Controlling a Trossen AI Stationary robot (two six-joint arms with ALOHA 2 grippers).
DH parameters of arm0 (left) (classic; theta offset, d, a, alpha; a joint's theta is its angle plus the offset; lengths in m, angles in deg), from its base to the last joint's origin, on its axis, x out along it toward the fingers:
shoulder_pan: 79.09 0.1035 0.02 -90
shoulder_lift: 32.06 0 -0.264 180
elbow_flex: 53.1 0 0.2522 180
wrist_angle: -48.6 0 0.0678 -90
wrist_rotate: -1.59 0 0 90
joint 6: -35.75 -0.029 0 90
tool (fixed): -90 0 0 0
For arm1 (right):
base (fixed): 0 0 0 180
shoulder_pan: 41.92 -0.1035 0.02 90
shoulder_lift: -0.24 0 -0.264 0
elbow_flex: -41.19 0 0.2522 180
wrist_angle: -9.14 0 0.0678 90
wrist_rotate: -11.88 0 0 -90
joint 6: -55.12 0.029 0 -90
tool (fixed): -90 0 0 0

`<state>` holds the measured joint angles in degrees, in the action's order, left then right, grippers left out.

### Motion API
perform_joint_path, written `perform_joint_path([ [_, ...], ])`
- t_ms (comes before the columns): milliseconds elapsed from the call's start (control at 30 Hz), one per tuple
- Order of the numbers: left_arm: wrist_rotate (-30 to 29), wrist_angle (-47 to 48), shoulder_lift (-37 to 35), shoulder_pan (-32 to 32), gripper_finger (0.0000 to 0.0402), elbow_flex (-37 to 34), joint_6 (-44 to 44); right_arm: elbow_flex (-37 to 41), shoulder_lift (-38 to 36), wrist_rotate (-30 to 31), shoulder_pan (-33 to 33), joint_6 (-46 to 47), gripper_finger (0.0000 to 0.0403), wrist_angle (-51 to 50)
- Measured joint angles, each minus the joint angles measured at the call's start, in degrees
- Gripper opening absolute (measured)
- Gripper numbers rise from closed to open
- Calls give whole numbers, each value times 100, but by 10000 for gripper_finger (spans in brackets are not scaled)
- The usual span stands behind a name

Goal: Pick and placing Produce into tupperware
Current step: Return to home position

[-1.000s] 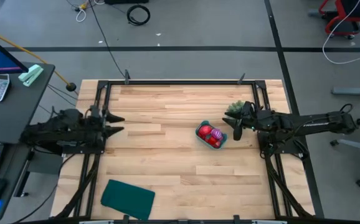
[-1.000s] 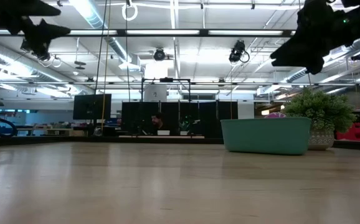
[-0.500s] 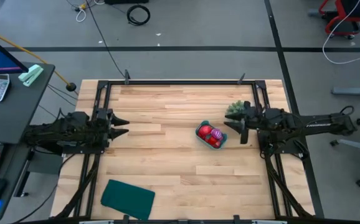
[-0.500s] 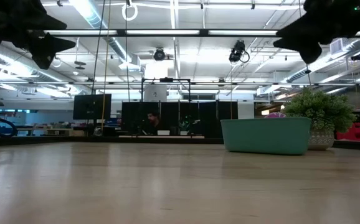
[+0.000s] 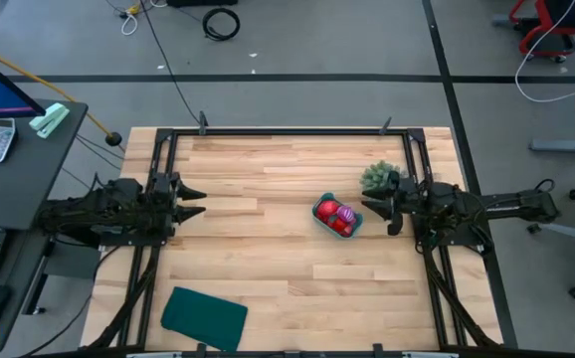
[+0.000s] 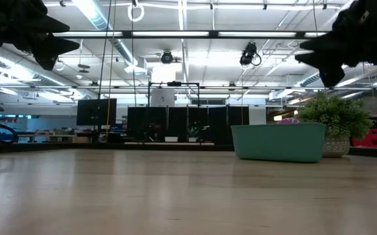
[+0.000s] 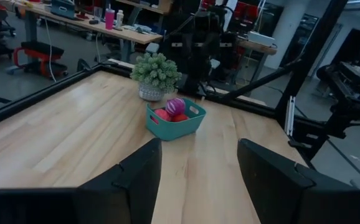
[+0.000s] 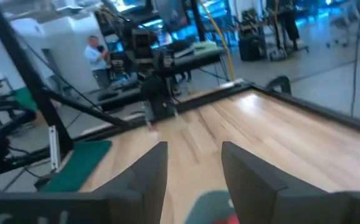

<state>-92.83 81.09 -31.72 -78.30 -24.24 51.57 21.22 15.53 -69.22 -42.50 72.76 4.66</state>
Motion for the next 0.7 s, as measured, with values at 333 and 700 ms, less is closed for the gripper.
perform_joint_path([
  [333, 1, 0, 0, 0, 222, 0, 3, 556, -271, 346, 2, 778, 159, 172],
  [700, 1, 0, 0, -2, 211, 0, 3, 559, -265, 416, 4, -103, 159, -63],
])
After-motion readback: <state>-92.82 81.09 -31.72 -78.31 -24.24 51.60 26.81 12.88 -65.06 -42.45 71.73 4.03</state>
